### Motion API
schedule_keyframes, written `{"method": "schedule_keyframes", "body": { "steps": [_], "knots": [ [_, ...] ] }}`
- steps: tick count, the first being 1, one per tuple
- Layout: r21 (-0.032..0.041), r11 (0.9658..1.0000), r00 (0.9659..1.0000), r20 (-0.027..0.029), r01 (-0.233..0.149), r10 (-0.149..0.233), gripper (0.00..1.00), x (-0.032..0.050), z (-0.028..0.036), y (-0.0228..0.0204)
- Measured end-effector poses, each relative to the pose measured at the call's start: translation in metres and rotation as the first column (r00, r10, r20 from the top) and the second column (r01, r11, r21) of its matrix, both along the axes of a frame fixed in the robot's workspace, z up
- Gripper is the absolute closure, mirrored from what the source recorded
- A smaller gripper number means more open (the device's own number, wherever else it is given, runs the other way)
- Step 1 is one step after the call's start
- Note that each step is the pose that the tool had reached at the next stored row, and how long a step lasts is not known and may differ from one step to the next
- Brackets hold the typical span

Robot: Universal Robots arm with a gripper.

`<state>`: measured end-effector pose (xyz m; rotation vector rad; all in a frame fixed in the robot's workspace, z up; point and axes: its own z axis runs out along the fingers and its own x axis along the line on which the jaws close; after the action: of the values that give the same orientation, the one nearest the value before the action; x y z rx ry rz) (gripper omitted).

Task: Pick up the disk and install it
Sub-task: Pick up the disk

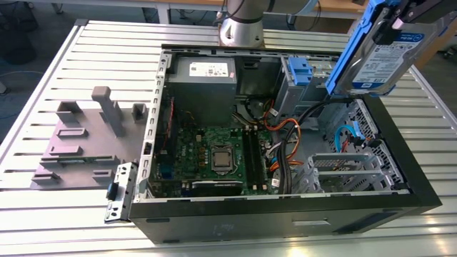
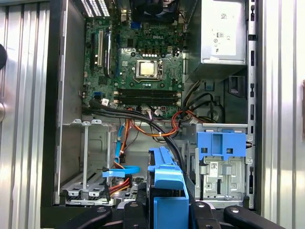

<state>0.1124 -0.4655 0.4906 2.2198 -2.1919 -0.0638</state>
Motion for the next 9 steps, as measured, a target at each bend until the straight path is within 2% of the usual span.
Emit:
{"method": "schedule_keyframes", "body": {
  "steps": [8,9],
  "knots": [
    [0.0000,1.0000,1.0000,0.0000,0.000,0.000,0.64,0.0000,0.0000,-0.0016],
    [-0.0001,1.0000,1.0000,0.0000,0.000,0.000,0.64,0.0000,0.0000,-0.0090]
  ]
}}
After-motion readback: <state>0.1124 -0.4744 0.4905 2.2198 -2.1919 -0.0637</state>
